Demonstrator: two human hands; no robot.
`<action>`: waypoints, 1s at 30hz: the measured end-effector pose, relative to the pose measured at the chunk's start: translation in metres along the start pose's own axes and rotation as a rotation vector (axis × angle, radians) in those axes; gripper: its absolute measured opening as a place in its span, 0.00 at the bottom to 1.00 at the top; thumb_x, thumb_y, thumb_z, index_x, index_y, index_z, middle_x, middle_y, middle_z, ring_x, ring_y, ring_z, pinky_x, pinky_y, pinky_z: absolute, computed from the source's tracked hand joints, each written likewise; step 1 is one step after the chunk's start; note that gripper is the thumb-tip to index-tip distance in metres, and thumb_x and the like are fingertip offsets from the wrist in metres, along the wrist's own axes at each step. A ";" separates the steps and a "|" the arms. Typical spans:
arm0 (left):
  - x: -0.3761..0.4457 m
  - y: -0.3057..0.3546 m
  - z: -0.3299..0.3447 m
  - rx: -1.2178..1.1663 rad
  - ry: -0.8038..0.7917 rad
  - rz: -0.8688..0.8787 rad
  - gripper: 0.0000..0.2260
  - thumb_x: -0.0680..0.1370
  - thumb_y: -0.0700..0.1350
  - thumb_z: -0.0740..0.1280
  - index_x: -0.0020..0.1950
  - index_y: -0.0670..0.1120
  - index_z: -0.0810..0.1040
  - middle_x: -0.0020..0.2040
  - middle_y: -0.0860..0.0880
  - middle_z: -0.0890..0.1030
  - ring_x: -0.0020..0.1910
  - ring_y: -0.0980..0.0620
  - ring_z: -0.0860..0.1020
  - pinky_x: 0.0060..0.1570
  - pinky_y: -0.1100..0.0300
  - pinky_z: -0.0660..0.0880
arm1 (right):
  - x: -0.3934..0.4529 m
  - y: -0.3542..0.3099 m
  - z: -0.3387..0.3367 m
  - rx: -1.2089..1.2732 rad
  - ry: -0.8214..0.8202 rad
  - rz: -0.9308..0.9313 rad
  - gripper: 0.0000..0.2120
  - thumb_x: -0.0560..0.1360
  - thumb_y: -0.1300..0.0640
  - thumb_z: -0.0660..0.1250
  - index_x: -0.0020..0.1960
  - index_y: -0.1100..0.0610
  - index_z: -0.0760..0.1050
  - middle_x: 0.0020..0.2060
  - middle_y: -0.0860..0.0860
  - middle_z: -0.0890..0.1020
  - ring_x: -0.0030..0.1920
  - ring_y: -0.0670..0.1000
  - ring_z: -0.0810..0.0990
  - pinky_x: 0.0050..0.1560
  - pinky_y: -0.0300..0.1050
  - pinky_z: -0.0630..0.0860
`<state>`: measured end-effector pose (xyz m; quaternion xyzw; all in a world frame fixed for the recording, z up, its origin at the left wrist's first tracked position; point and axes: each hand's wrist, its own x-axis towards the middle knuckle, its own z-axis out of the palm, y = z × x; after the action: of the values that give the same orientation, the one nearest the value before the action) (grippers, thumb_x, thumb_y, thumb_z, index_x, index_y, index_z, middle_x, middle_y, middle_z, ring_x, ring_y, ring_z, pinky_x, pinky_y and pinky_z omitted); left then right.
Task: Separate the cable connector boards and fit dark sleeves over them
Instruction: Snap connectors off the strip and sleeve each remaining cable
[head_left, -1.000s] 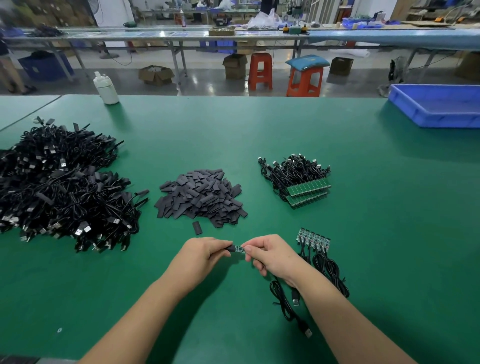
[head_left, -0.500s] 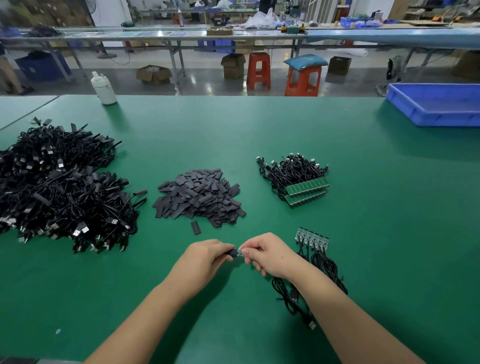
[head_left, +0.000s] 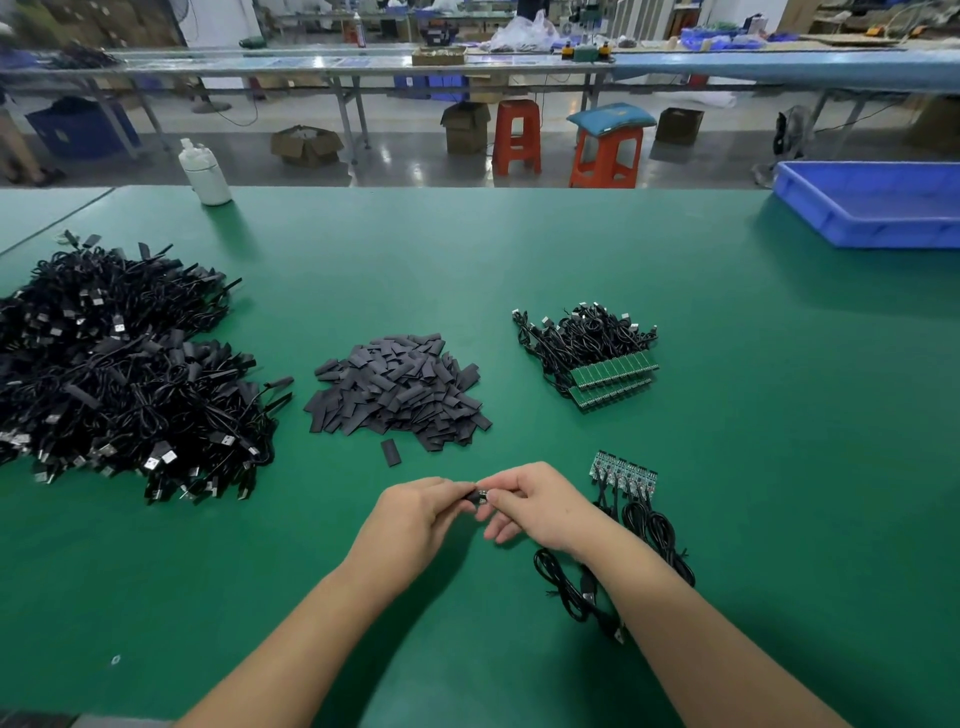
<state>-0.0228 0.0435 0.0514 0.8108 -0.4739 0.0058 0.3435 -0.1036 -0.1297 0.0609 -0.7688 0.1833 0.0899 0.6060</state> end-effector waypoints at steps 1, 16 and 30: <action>0.000 0.000 0.000 0.002 -0.003 0.007 0.10 0.77 0.41 0.71 0.57 0.48 0.84 0.45 0.55 0.85 0.42 0.58 0.81 0.47 0.69 0.74 | 0.000 -0.001 0.001 -0.050 0.001 -0.004 0.17 0.83 0.63 0.58 0.70 0.61 0.73 0.43 0.50 0.85 0.37 0.51 0.83 0.44 0.48 0.83; 0.003 0.001 0.015 0.065 -0.072 -0.075 0.23 0.79 0.38 0.65 0.74 0.48 0.68 0.66 0.53 0.74 0.60 0.55 0.77 0.60 0.61 0.72 | -0.004 -0.011 0.012 -0.069 0.136 -0.001 0.23 0.82 0.64 0.59 0.76 0.58 0.63 0.44 0.53 0.84 0.39 0.51 0.84 0.47 0.48 0.83; 0.021 -0.002 -0.025 -0.201 0.003 -0.549 0.07 0.81 0.46 0.66 0.50 0.45 0.81 0.42 0.51 0.82 0.41 0.51 0.78 0.43 0.59 0.72 | 0.014 -0.004 -0.025 -0.533 0.520 -0.101 0.13 0.80 0.53 0.65 0.63 0.53 0.77 0.58 0.48 0.82 0.61 0.49 0.78 0.63 0.46 0.73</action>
<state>-0.0017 0.0423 0.0767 0.8707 -0.2345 -0.1332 0.4114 -0.0912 -0.1552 0.0653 -0.9049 0.2629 -0.0938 0.3213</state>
